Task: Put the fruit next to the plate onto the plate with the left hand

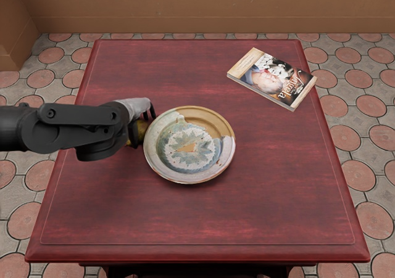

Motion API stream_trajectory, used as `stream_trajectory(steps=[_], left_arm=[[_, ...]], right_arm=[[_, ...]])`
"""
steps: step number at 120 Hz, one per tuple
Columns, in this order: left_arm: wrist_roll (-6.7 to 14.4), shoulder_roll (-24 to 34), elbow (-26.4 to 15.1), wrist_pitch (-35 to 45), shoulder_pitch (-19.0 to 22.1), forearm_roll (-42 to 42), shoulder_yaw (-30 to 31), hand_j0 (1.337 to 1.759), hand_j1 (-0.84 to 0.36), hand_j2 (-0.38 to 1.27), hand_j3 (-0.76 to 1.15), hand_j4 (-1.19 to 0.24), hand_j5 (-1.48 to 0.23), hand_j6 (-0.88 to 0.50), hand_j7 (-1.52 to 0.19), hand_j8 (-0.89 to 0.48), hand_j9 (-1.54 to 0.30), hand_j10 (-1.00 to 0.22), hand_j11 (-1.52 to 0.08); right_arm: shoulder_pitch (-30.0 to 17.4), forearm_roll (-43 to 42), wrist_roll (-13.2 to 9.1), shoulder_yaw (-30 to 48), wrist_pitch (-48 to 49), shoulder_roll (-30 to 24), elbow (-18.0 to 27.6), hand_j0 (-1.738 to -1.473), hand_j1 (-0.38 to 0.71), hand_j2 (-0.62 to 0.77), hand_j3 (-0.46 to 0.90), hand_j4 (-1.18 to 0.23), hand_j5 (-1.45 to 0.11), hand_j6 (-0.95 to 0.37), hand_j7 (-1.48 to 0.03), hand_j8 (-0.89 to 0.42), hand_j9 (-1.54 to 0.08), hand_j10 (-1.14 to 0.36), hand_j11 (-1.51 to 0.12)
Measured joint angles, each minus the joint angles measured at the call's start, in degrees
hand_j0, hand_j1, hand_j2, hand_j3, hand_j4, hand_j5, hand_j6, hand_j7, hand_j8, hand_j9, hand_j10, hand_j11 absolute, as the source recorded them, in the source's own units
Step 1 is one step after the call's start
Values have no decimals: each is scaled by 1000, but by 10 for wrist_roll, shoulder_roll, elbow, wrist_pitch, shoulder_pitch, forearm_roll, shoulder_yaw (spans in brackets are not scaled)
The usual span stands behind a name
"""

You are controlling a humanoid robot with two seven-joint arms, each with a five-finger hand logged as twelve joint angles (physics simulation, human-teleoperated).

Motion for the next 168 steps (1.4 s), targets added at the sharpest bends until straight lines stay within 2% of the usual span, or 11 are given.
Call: stream_trajectory(steps=[98, 118, 136, 153, 167, 168], left_arm=[[0, 0, 0, 26, 1, 1, 8, 1658, -231, 194, 0, -506, -658, -506, -658, -506, -659, -506, -659], [0, 0, 0, 26, 2, 2, 8, 1656, -259, 239, 0, -554, -715, -490, -726, -488, -725, -549, -725], [0, 0, -1, 26, 2, 3, 8, 1655, -291, 312, 0, -608, -797, -453, -804, -452, -806, -604, -806], [0, 0, -1, 26, 2, 3, 7, 1655, -306, 457, 0, -671, -859, -492, -868, -508, -878, -661, -878], [0, 1, 0, 26, 2, 1, 8, 1655, -321, 495, 0, -699, -908, -461, -914, -607, -919, -694, -919], [0, 2, 0, 26, 2, 1, 8, 1655, -315, 494, 0, -701, -911, -484, -916, -584, -922, -695, -922]], right_arm=[[0, 0, 0, 0, 0, 0, 0, -1658, -314, -6, 0, -30, -38, -30, -38, -30, -38, -29, -38], [0, 0, 0, 0, 0, 0, 0, -1658, -314, -6, 0, -30, -38, -30, -38, -30, -38, -29, -38], [0, 0, 0, 0, 0, 0, 0, -1658, -314, -6, 0, -30, -38, -30, -38, -30, -38, -29, -38], [0, 0, 0, 0, 0, 0, 0, -1658, -314, -6, 0, -30, -38, -30, -38, -30, -38, -29, -38], [0, 0, 0, 0, 0, 0, 0, -1658, -314, -6, 0, -30, -38, -30, -38, -30, -38, -29, -38], [0, 0, 0, 0, 0, 0, 0, -1658, -314, -6, 0, -30, -38, -30, -38, -30, -38, -29, -38]])
